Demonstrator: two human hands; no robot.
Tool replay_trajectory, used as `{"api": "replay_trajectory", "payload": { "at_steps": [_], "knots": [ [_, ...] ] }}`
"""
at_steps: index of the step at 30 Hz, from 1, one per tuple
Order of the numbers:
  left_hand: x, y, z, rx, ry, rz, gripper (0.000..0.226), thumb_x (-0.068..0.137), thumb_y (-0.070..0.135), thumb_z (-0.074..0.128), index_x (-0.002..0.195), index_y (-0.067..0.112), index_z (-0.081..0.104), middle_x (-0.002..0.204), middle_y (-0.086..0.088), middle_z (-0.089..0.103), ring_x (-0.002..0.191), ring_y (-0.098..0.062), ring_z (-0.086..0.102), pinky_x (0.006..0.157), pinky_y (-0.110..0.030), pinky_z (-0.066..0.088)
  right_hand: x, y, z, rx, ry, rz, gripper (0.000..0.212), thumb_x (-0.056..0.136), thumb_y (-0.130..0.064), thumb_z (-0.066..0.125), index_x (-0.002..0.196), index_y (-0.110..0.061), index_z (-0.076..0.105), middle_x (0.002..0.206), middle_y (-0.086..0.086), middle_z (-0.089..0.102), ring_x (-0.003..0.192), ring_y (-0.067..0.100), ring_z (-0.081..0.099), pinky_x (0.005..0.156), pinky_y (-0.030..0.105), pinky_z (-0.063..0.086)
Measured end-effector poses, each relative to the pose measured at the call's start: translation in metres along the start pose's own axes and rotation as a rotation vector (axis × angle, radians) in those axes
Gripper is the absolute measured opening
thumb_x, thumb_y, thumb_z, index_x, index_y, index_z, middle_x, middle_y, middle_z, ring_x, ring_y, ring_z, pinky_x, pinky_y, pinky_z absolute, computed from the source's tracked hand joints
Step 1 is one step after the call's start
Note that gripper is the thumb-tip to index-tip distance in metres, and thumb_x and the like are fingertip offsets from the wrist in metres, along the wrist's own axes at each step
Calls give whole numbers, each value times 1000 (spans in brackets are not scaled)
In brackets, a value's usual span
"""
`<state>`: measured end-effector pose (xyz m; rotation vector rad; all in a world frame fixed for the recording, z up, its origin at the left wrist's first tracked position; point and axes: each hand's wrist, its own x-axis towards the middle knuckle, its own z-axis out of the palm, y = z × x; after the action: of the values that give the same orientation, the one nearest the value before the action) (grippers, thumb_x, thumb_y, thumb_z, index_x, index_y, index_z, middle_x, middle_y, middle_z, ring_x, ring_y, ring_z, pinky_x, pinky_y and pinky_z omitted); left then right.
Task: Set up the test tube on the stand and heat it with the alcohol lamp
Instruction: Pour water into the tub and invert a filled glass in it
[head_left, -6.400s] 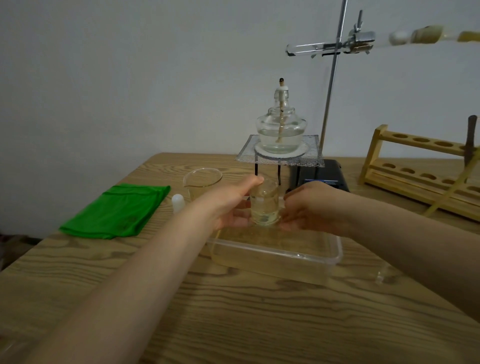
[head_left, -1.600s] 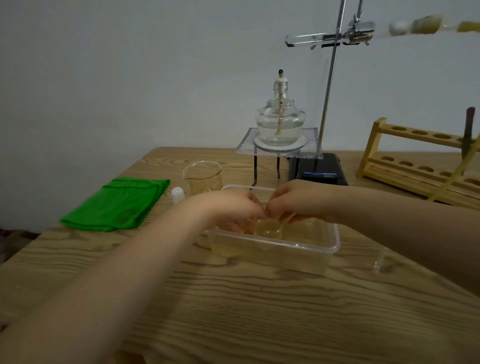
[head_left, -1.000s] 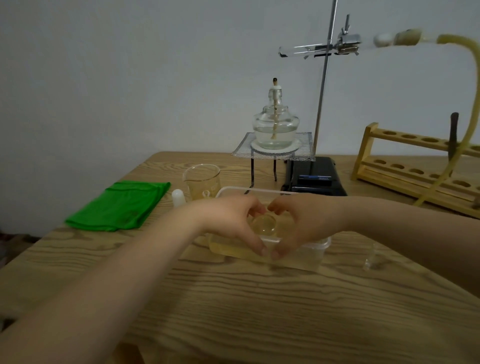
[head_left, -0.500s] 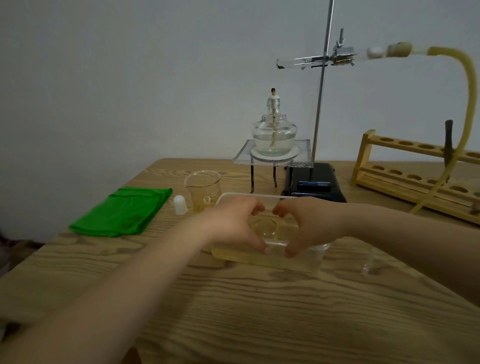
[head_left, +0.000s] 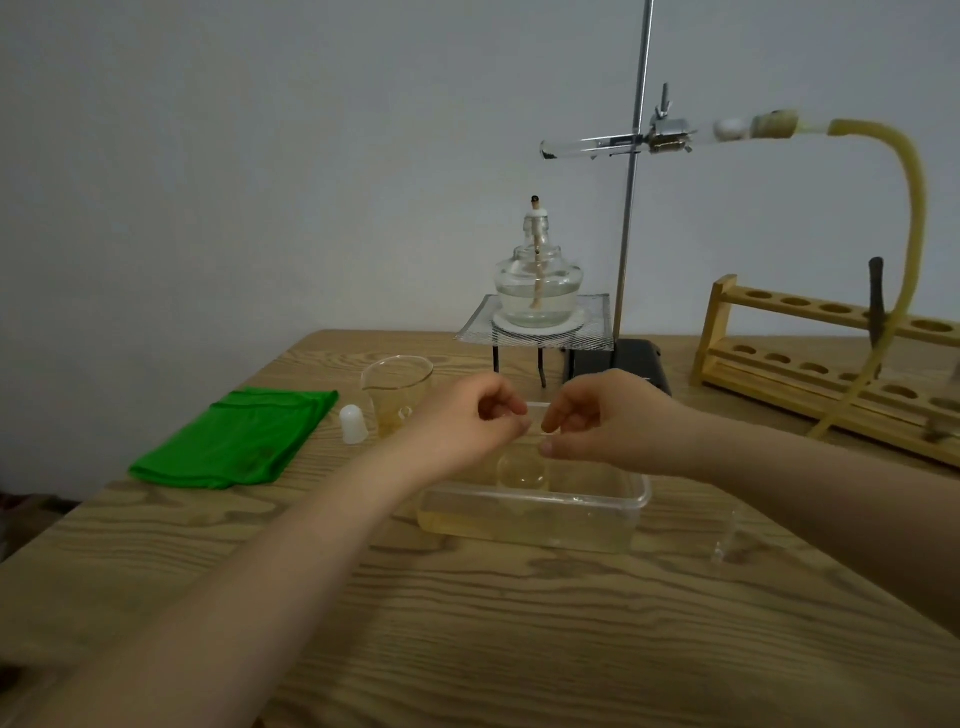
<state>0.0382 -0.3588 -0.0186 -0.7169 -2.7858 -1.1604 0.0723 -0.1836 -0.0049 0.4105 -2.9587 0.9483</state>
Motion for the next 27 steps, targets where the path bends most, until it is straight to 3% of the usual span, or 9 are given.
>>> {"api": "replay_trajectory", "payload": {
  "at_steps": [2,6,11,15,18,21,23,27],
  "knots": [
    [1,1,2,6,52,31,15,80,21,71,78,26,57,65,10,47,59,-7,44,59,-23,37,0,0,5,-53,69,-28,17,77,-21,74,76,-22,58,69,-10,51,61,2,46,58,15,41],
    [0,2,3,59,29,57,25,77,5,68,73,26,55,61,11,45,55,-3,42,56,-20,34,1,-1,11,-126,69,-73,31,73,2,60,63,-23,45,68,-8,48,63,7,45,63,23,42],
    [-4,2,4,76,-53,51,25,74,13,71,83,33,61,82,14,62,77,1,57,66,-15,41,0,-4,7,-127,-32,-40,19,75,-13,72,87,-25,65,92,-10,62,88,8,60,82,26,53],
    [-4,5,3,72,100,71,20,76,10,69,81,26,60,67,11,50,58,-2,45,55,-16,37,-3,-3,3,-107,30,3,18,75,-13,71,88,-24,68,90,-3,69,85,11,63,79,28,54],
    [-5,7,1,142,59,100,23,75,8,68,87,27,63,85,11,55,77,-2,54,67,-16,45,-4,-2,4,-143,-8,-27,30,74,-16,72,102,-27,70,106,-11,64,95,3,56,89,29,50],
    [-6,9,3,178,80,97,24,75,10,69,90,28,63,97,9,57,86,-5,57,69,-16,45,-6,-1,4,-98,40,-13,28,76,-16,75,102,-24,70,79,-22,58,69,-3,57,75,16,50],
    [-4,9,3,190,89,95,29,75,3,66,89,27,63,100,7,59,89,-7,58,69,-16,44,-6,0,5,-82,43,-9,28,75,-11,74,100,-23,70,73,-20,59,65,-2,58,77,17,51],
    [-3,8,4,167,12,56,37,73,8,67,81,41,54,110,10,55,103,-6,52,84,-31,49,-6,3,5,-63,-19,-20,28,75,-12,73,99,-26,70,102,-11,66,93,1,61,89,23,51]
  ]
}}
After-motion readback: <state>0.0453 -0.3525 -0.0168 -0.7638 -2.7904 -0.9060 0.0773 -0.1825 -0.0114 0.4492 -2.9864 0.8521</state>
